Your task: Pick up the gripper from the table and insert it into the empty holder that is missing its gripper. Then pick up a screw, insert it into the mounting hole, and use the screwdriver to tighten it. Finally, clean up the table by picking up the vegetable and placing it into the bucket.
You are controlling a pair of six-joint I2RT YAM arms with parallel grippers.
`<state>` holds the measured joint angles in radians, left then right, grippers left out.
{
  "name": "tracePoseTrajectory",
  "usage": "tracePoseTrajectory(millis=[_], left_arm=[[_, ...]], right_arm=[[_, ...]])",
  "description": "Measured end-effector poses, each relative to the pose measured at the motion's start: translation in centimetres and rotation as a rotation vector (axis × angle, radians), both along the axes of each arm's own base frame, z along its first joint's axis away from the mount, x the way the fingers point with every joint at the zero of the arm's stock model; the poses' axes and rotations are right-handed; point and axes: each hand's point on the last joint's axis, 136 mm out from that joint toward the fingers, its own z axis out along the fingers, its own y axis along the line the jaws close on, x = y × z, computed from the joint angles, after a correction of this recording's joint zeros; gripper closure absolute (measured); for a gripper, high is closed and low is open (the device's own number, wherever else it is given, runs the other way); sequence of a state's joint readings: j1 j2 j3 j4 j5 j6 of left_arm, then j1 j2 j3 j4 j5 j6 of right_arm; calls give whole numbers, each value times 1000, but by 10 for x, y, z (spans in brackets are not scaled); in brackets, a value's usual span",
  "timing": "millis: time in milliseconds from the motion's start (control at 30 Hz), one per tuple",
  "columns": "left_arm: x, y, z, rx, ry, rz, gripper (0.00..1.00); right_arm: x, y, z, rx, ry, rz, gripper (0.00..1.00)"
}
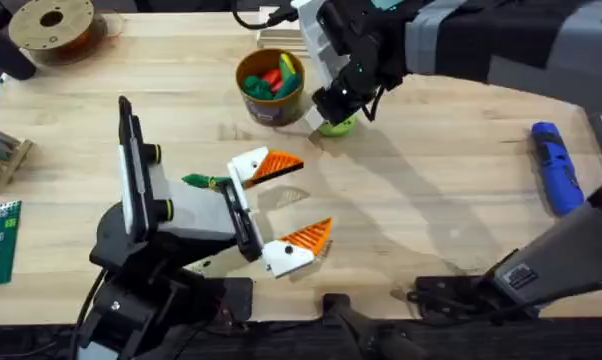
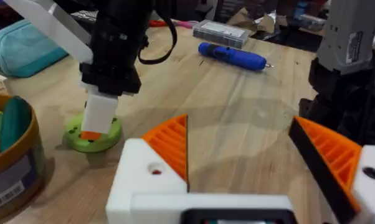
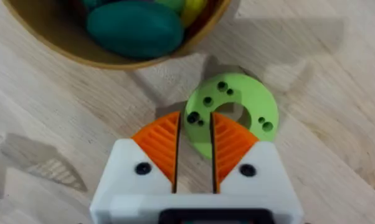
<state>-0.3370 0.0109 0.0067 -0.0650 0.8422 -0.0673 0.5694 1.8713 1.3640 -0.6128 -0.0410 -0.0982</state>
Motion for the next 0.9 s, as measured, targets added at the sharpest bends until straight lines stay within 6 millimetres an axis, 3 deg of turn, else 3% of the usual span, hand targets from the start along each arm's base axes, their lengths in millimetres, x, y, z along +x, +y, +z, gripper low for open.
tracePoseTrajectory(millis=[300,500,900], left_arm=[[0,0,0,0,0,0,15],[0,0,0,0,0,0,15],[0,0,0,0,0,0,15]], right_arm=[[-2,1,-14,-20,24,6,831],[0,-1,-14,-31,14,3,989],[0,-1,-12,-33,16,3,993]])
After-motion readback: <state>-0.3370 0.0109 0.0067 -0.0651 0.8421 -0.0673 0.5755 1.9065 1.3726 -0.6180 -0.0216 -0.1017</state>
